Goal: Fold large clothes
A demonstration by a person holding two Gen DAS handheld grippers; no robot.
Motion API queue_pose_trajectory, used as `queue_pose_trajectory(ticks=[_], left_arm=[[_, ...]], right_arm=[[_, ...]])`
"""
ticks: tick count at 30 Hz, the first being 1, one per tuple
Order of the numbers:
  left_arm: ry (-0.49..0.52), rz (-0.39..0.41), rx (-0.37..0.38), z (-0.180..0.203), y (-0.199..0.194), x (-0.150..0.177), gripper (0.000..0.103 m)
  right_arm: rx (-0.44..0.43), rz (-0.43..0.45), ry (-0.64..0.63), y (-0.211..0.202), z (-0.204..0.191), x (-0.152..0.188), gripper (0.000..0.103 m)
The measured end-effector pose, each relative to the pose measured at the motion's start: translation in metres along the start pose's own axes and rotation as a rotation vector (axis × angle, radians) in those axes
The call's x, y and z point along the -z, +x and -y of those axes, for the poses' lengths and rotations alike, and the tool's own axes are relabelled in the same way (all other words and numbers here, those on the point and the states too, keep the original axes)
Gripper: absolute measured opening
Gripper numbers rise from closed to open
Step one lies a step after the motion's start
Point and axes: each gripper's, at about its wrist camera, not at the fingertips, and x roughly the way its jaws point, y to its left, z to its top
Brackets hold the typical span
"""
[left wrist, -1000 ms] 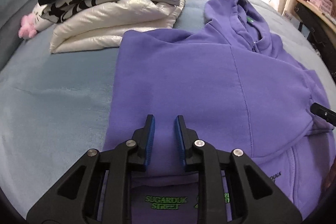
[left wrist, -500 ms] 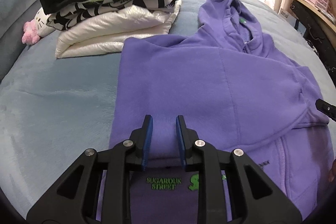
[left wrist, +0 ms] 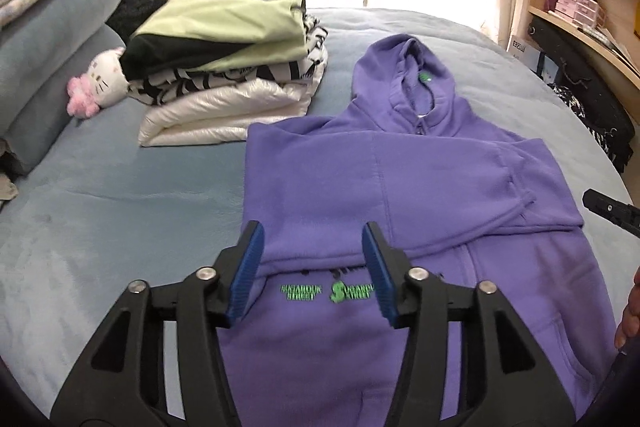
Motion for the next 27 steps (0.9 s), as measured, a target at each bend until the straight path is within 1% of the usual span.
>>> queue_pose_trajectory(ticks=[1, 2, 4, 8, 12, 14, 16, 19, 23, 25, 27], left_arm=[[0.001, 0.005, 0.001, 0.001, -0.008, 0.002, 0.054], [0.004, 0.009, 0.001, 0.003, -0.017, 0.006, 0.055], [0.006, 0.012, -0.001, 0.007, -0.032, 0.013, 0.056], [0.007, 0.01, -0.01, 0.007, -0.065, 0.033, 0.061], [-0.003, 0.011, -0.025, -0.006, -0.095, 0.057, 0.065], [-0.016, 0.012, -0.032, -0.016, -0.11, 0.069, 0.066], [-0.033, 0.011, -0.037, -0.028, -0.125, 0.085, 0.067], [-0.069, -0.01, -0.035, -0.052, -0.139, 0.11, 0.069], [-0.138, -0.063, -0.005, -0.085, -0.145, 0.146, 0.069], [-0.172, -0.093, 0.032, -0.099, -0.142, 0.164, 0.069], [-0.21, -0.132, 0.087, -0.111, -0.137, 0.182, 0.069]], right_arm=[[0.0, 0.004, -0.004, -0.006, 0.0, 0.001, 0.047], [0.003, 0.013, -0.008, -0.016, -0.001, 0.006, 0.055], [0.003, 0.03, -0.012, -0.033, -0.002, 0.012, 0.061], [-0.004, 0.043, -0.007, -0.072, 0.0, 0.03, 0.061], [-0.001, 0.041, -0.008, -0.111, 0.007, 0.055, 0.063], [0.001, 0.04, -0.007, -0.128, 0.013, 0.069, 0.07], [0.005, 0.04, -0.007, -0.145, 0.021, 0.084, 0.074], [0.012, 0.026, -0.014, -0.165, 0.036, 0.108, 0.076], [0.048, -0.005, -0.026, -0.182, 0.059, 0.142, 0.076], [0.069, -0.025, -0.023, -0.19, 0.073, 0.158, 0.076], [0.088, -0.042, -0.012, -0.195, 0.089, 0.174, 0.076]])
